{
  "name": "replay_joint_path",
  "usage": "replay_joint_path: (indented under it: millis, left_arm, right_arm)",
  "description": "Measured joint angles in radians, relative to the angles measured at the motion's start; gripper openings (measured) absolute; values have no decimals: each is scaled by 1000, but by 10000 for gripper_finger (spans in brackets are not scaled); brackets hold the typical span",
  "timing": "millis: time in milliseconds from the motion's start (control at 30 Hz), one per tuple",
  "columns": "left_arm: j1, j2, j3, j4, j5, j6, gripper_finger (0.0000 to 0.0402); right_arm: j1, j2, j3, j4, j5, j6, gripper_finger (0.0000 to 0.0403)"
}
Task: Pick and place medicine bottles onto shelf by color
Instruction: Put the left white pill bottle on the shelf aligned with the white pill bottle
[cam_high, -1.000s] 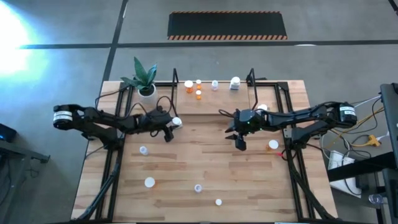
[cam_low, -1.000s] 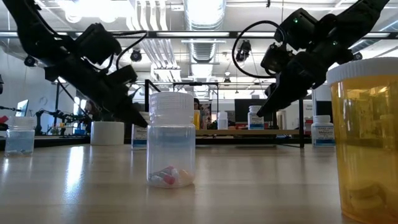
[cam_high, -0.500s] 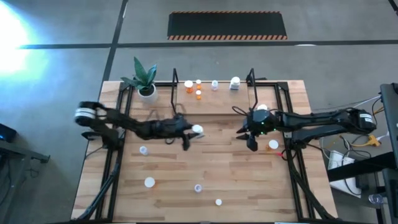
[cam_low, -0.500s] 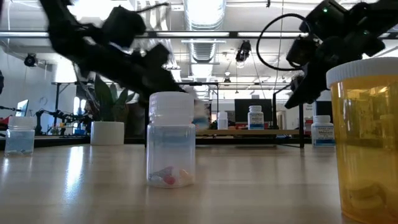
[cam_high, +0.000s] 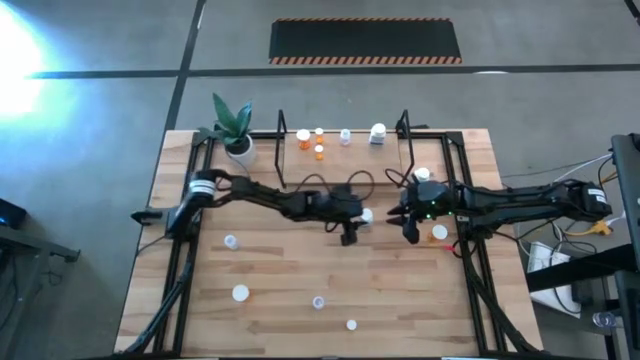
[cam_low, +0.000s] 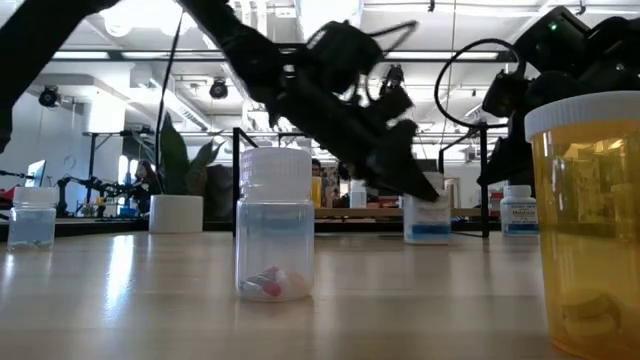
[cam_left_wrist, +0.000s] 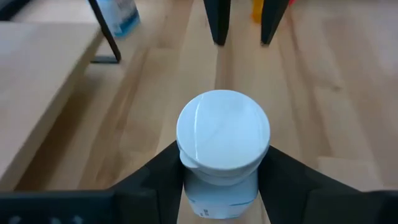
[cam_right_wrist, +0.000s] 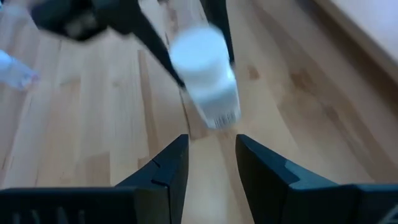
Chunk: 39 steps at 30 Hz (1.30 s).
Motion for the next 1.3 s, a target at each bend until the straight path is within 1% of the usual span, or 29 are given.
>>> replay_joint_path:
  millis: [67,167,500,600,700,767,867,967,1067,1133,1200,1300]
  left_arm:
    - [0,35,53,-29,-1,8,163]
    - [-1,60,81,-26,-1,7,175]
    - [0,63,75,-7,-1,12,187]
    - [0,58,75,-29,-1,32,205]
    - [1,20,74,-101,-1,63,237]
    - [5,-21,70,-157,0,66,262]
    - [11,-96,34,-235,-1,62,293]
    - [15,-169,-47,-227,-34,48,310]
    - [15,-235,-165,-128,-127,19,315]
    - [15,-263,-256,-21,-181,-1,315]
    - [15,-286,-357,107,-205,-24,315]
    - [12,-304,-480,344,-207,-59,315]
  right_arm:
    - [0,-3,-13,35,2,-3,123]
    - [0,-1,-29,62,-2,-4,123]
    - [0,3,-39,67,-12,-80,123]
    - [0,3,-39,88,-7,-127,123]
    - [-3,3,-32,97,-4,-149,125]
    - [-3,3,-20,97,0,-152,132]
    - [-3,3,-2,96,11,-156,158]
    - [-3,21,18,96,22,-156,195]
    - [-3,64,37,98,24,-166,232]
    - [-3,108,47,121,23,-188,251]
    - [-3,154,59,146,23,-215,265]
    - [-3,218,95,162,22,-252,273]
